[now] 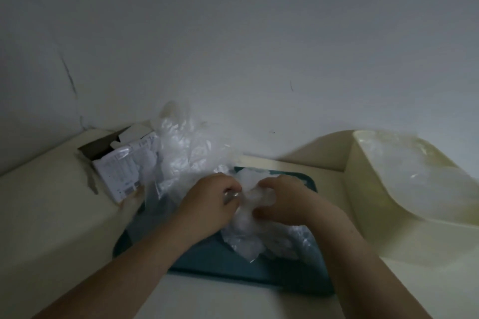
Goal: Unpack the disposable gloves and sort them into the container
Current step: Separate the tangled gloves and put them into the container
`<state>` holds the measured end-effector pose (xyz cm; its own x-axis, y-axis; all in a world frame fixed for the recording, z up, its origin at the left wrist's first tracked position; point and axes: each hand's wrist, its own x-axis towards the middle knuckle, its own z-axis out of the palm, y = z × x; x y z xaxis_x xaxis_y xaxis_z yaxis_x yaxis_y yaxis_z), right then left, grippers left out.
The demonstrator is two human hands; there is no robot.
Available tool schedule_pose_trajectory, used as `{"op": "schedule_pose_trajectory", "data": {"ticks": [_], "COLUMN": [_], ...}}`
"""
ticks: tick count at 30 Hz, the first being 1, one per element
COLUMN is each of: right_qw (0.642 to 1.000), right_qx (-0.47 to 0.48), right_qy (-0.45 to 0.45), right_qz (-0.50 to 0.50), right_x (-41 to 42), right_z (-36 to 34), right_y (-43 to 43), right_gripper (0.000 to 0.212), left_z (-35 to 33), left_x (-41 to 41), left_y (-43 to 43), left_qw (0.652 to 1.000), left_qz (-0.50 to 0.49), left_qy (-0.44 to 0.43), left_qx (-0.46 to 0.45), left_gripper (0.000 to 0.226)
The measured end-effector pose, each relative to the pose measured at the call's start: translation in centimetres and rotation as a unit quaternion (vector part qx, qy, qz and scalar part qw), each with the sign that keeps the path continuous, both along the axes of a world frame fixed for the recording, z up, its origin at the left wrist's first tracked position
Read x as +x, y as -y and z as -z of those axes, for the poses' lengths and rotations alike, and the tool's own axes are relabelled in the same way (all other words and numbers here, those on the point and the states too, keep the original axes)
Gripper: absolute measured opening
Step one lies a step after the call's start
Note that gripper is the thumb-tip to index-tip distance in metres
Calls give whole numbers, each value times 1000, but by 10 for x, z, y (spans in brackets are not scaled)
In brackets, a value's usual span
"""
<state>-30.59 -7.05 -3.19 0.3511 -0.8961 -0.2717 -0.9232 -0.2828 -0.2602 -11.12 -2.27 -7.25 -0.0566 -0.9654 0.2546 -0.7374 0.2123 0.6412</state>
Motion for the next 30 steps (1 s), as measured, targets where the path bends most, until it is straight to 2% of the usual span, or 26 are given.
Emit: {"op": "schedule_pose_trajectory", "data": {"ticks": [4,7,10,11,12,15,18,20,22,24,26,28,30], "right_qw": [998,991,966,950,931,882,814,783,757,738,740,743,736], "right_qx": [-24,-68,-106,-95,-72,91,241,253,241,224,207,214,232], "right_qy": [49,114,234,298,357,460,528,566,606,636,640,634,635], "right_qz": [8,17,-4,-6,0,44,4,-44,-45,-10,-8,-26,-35], "right_x": [-5,-10,-16,-17,-19,-20,-14,-10,-8,-9,-14,-19,-21], "right_z": [-7,-27,-37,-39,-38,-43,-39,-31,-26,-25,-27,-28,-28], "right_y": [0,-2,-4,-5,-5,-6,-11,-12,-12,-10,-8,-7,-7], "right_gripper": [70,78,62,61,69,89,89,67,44,36,30,27,29], "left_z": [-14,-35,-54,-59,-62,-65,-60,-56,-56,-57,-62,-64,-64], "left_x": [-1,0,0,0,0,4,5,1,-2,-1,2,2,0], "left_y": [15,21,15,12,9,2,-3,-5,-7,-7,-7,-7,-7], "left_qw": [997,993,983,978,974,966,967,967,969,972,971,944,880], "left_qz": [-28,-21,13,28,40,73,134,156,133,85,41,36,74], "left_qy": [-68,-103,-127,-123,-111,-79,-79,-95,-115,-162,-227,-324,-440], "left_qx": [-3,-51,-135,-166,-194,-234,-200,-180,-175,-144,-56,56,161], "left_gripper": [18,11,11,11,11,14,24,24,28,53,82,95,80]}}
